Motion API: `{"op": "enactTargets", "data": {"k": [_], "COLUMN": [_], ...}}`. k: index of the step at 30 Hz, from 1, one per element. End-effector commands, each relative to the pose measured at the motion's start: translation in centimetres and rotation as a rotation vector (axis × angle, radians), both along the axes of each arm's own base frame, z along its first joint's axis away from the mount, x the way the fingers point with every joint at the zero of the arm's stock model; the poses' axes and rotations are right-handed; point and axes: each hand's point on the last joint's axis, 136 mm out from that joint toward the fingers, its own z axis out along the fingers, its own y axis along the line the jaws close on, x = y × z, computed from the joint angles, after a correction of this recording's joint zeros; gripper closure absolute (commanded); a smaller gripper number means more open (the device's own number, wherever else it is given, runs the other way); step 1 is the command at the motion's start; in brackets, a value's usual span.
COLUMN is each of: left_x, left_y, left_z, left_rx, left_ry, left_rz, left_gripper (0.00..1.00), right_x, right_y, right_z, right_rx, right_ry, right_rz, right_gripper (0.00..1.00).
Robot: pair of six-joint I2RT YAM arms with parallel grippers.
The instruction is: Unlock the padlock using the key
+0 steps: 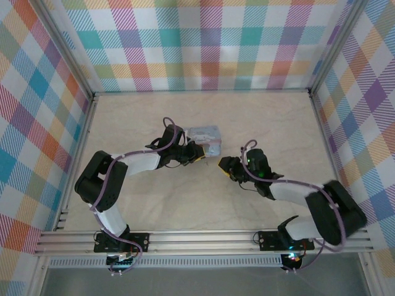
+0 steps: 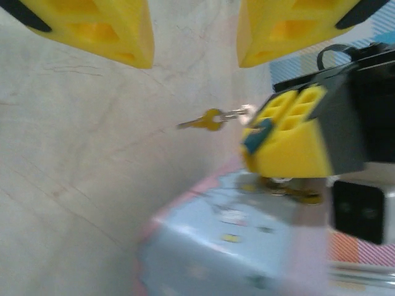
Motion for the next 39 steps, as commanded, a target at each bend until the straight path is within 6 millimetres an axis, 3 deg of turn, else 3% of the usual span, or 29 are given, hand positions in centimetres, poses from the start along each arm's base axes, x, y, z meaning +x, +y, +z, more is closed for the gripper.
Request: {"op": "enactTargets", "data": {"k": [1,7,13,25,39], "left_x": [0.0,0.1,0.1,0.1,0.2], "left_y": [-0.6,-0.8,-0.8,-0.9,-1.1], "left_z": [2.5,2.7,2.6,2.8,3.4], "left_rx": [-0.029,-0.034,-0.032,-0.037,-0.05], "left_ry": [-0.061,-0.062,-0.058,-0.057,-0.06], "left_rz": [-0.029,-0.033,-0.032,-0.036,-0.042], "left_gripper": [0.97,0.97,0.97,0.96,0.96], "right_x": [-1.6,-1.3,-0.9,-0.5,2.0], "right_y": [-2.8,-2.7,-1.5,2.8,6.0], "right_z": [-1.3,1.6,2.9,2.2,1.1], "right_rx": [-0.308,-0.5,-0.61,-0.72,-0.764], "right_ry": [-0.011,-0.13,-0.225,-0.346,-0.423], "right_rz": [0.058,0.168,0.249,0.401,0.453], "right_gripper": [0.59,0.56,0.55,0.55,0.51]}}
